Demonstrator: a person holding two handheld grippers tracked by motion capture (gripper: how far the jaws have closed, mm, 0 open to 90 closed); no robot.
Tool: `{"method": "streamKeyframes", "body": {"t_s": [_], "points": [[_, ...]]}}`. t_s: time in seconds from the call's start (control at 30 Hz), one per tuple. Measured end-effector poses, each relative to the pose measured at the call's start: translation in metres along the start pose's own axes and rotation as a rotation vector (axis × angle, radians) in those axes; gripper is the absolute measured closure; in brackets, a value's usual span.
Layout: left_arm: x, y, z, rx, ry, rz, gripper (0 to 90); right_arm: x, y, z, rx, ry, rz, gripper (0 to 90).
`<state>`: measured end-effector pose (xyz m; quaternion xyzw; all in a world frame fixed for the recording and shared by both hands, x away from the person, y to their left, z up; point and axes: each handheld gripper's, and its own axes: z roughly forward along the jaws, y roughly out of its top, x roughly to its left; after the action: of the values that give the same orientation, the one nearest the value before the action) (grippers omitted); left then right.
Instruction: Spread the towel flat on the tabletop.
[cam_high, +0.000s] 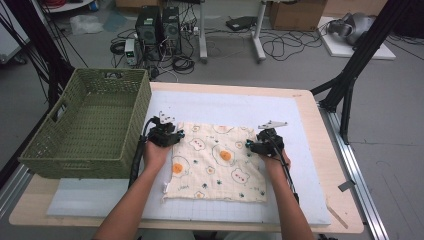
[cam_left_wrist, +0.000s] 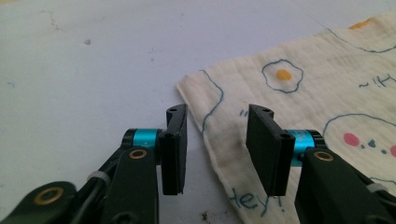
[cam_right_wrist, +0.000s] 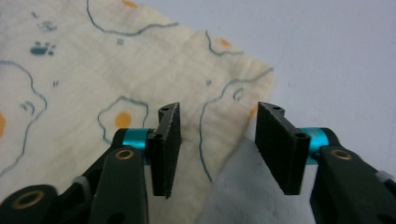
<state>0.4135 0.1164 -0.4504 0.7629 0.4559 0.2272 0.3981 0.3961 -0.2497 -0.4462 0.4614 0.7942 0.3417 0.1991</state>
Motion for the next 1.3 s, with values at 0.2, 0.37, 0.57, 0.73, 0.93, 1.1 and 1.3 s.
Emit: {"method": "streamKeyframes", "body": {"t_s": [0.2, 0.37, 0.57, 0.73, 0.93, 1.1, 1.3], "points": [[-0.006, 0.000, 0.001, 0.026, -0.026, 0.073, 74.3, -0.002, 0.012, 0.008, 0.007, -0.045, -0.052, 87.1], [-0.012, 0.000, 0.001, 0.028, -0.036, 0.104, 84.2, -0.008, 0.012, 0.011, -0.002, -0.207, -0.063, 76.0], [-0.004, -0.002, -0.008, -0.023, -0.028, -0.013, 56.3, -0.014, 0.009, -0.009, -0.069, -0.148, 0.003, 63.7], [-0.009, 0.002, -0.021, -0.055, -0.096, 0.001, 53.4, -0.017, 0.001, -0.028, -0.076, -0.031, 0.011, 58.7], [-0.019, 0.005, -0.031, -0.058, -0.175, 0.038, 53.9, -0.005, -0.019, -0.052, -0.089, 0.076, -0.034, 52.3], [-0.025, -0.003, -0.036, -0.070, -0.191, 0.056, 60.2, 0.016, -0.035, -0.067, -0.057, 0.103, -0.097, 51.8], [-0.026, -0.020, -0.047, -0.022, -0.207, 0.049, 68.1, 0.034, -0.054, -0.073, -0.024, 0.169, -0.153, 65.9]]}}
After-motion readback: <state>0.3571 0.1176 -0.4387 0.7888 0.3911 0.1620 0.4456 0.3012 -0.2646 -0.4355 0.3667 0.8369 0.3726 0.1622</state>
